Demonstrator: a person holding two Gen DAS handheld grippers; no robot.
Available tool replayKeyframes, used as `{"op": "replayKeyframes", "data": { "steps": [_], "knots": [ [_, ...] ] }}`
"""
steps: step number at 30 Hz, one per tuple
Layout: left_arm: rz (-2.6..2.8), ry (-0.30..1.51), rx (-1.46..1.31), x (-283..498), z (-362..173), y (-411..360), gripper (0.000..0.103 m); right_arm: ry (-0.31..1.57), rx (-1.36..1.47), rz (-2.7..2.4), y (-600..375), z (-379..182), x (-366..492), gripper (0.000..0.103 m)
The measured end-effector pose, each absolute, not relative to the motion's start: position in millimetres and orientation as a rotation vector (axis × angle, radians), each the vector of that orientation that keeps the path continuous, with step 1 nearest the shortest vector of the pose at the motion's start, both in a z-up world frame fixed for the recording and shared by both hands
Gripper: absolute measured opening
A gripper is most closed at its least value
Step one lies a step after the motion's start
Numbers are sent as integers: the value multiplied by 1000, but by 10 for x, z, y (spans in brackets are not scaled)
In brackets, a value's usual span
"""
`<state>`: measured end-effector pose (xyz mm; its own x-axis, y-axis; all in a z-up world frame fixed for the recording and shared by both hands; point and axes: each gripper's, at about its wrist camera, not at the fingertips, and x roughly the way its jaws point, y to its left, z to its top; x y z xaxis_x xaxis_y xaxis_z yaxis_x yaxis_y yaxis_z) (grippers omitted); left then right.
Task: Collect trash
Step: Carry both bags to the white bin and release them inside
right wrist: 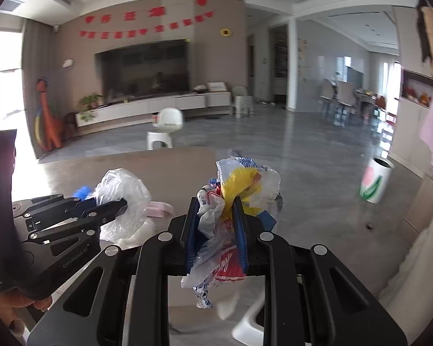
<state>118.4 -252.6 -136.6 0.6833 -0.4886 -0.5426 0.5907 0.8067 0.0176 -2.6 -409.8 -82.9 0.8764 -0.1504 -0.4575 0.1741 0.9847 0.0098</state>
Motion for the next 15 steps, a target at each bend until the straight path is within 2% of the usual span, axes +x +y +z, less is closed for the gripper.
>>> {"op": "replayKeyframes", "data": {
  "steps": [15],
  "knots": [
    [-882, 702, 272, 1045, -2047, -4008, 13, 560, 98, -411, -5149, -1477, -359, 25]
  ]
}}
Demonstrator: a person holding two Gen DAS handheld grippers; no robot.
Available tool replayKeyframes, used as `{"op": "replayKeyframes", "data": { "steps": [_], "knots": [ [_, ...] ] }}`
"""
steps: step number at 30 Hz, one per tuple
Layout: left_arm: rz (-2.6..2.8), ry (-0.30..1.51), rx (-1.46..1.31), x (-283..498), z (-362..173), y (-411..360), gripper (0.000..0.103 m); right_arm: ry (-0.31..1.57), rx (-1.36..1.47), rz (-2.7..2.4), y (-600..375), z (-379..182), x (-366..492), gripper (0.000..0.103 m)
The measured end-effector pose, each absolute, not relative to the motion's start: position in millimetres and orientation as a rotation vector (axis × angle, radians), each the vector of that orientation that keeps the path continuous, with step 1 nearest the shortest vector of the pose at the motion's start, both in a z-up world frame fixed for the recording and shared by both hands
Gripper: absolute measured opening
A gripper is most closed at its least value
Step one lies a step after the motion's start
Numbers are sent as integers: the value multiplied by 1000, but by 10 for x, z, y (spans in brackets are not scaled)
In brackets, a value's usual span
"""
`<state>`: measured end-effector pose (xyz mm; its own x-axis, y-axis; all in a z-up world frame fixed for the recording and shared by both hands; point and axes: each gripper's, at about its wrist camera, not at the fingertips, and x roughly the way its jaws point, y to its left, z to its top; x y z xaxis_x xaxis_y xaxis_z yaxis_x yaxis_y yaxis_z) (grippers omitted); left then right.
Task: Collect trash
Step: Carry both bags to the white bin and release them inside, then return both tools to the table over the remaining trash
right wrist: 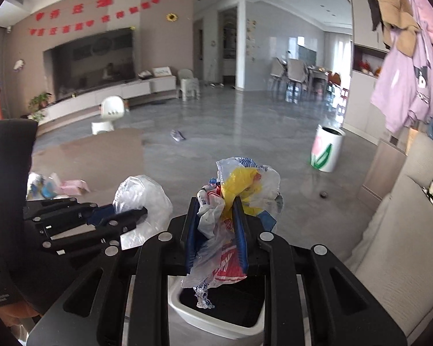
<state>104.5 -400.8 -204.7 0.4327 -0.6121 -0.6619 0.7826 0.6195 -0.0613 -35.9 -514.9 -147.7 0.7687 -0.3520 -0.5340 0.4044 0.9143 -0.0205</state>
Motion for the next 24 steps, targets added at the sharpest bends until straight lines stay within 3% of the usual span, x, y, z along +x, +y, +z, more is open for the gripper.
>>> {"op": "replayKeyframes", "data": {
  "steps": [1, 3, 4, 5, 15, 24],
  "knots": [
    [-911, 732, 288, 1056, -2127, -4094, 17, 568, 98, -424, -5177, -1519, -365, 25],
    [-928, 776, 318, 1066, -2253, -4215, 43, 582, 94, -459, -5288, -1613, -405, 25],
    [-917, 789, 341, 1068, -2322, -4297, 78, 591, 95, -468, -5329, -1637, -399, 25],
    [-897, 779, 355, 1055, -2354, -4334, 95, 601, 100, -481, -5377, -1684, -403, 25],
    [-823, 742, 393, 1110, -2466, -4410, 96, 638, 135, -493, -5495, -1887, -337, 25],
    [-679, 671, 345, 1351, -2239, -3873, 96, 691, 169, -402, -5527, -2230, 62, 25]
  ]
}}
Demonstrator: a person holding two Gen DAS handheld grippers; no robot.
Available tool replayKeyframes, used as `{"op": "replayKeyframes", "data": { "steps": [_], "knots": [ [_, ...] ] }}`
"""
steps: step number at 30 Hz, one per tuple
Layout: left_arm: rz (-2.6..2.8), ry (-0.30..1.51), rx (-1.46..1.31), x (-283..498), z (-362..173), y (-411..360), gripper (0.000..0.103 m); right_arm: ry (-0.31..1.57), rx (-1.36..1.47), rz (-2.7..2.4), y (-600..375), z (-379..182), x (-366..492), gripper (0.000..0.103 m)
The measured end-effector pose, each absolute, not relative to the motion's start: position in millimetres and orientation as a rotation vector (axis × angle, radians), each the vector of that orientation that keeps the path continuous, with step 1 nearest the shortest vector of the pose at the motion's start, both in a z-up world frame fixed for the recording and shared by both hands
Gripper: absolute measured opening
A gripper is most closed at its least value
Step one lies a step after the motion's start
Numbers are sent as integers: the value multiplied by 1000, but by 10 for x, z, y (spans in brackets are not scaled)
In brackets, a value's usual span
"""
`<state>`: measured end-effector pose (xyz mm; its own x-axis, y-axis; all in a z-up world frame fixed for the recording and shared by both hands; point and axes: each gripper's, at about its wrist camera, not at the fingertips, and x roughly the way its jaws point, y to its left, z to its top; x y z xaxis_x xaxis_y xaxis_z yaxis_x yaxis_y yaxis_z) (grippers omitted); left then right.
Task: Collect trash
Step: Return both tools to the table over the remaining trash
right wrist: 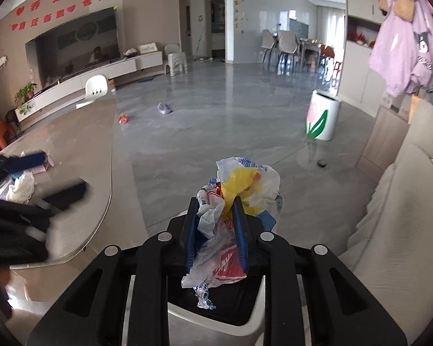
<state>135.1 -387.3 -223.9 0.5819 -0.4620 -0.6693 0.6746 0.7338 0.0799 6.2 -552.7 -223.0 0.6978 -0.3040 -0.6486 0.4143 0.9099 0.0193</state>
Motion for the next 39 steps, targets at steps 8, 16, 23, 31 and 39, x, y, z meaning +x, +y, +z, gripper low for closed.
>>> {"op": "replayKeyframes", "data": {
  "steps": [8, 16, 23, 31, 39],
  "knots": [
    [-543, 663, 274, 1537, -2073, -3240, 96, 812, 160, -365, -5537, -2606, 330, 98],
    [-408, 569, 270, 1499, -1828, -2644, 96, 701, 68, -333, -5123, -2040, 270, 98],
    [-316, 533, 188, 1497, -1579, -2000, 96, 501, 1, -155, -4354, -1231, 353, 98],
    [-213, 613, 87, 1668, -1455, -1185, 97, 426, -112, 23, -3399, -917, 652, 98],
    [-142, 621, 65, 1866, -1548, -537, 97, 437, -132, 136, -2761, -932, 1025, 98]
  ]
}}
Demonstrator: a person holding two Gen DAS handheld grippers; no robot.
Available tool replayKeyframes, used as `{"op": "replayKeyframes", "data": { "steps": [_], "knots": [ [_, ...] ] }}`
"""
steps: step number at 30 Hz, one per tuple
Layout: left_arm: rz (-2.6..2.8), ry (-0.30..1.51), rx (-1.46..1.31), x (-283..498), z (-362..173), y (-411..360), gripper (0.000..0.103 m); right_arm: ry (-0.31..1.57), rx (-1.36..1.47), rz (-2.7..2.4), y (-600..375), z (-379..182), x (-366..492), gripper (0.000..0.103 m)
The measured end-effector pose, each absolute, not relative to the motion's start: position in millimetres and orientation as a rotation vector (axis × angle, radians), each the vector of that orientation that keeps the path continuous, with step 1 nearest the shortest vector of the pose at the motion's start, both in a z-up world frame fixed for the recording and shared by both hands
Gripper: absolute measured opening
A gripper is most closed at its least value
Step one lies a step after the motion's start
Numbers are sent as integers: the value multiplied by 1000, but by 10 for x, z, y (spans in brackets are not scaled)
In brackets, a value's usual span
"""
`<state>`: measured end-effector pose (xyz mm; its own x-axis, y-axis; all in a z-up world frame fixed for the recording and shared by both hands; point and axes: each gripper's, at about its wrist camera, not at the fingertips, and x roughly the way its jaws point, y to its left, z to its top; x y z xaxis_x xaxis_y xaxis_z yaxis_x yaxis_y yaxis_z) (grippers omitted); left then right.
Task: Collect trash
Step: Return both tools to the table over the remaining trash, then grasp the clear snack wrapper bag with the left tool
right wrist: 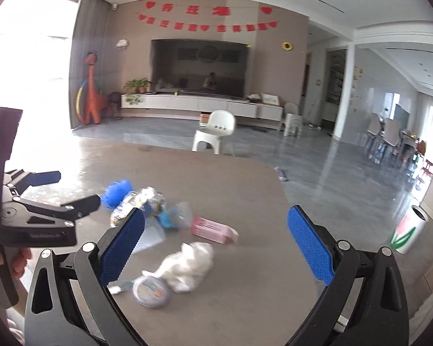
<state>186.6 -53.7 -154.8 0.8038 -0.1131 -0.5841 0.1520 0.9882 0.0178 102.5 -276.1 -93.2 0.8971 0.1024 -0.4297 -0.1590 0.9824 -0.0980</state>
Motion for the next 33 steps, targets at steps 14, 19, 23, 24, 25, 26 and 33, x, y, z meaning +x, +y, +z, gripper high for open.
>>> {"op": "replayKeyframes", "data": {
  "steps": [14, 19, 23, 24, 25, 26, 33],
  "knots": [
    [-150, 640, 108, 2373, -1912, -313, 97, 475, -133, 213, -2047, -1175, 1750, 98],
    [-186, 658, 117, 2585, -2106, -376, 89, 463, -114, 221, -1977, -1314, 1895, 98],
    [-207, 734, 128, 2828, -2332, -451, 68, 473, -88, 225, -2038, -1457, 1947, 98],
    [-210, 746, 123, 2864, -2366, -458, 68, 484, -83, 226, -2059, -1485, 1959, 98],
    [-219, 759, 118, 2914, -2403, -471, 68, 492, -82, 226, -2080, -1507, 1961, 98],
    [-226, 766, 118, 2944, -2428, -490, 68, 498, -83, 220, -2102, -1532, 1970, 98],
    [-297, 813, 122, 3060, -2607, -657, 47, 522, -51, 193, -2217, -1581, 1955, 98]
  ]
}}
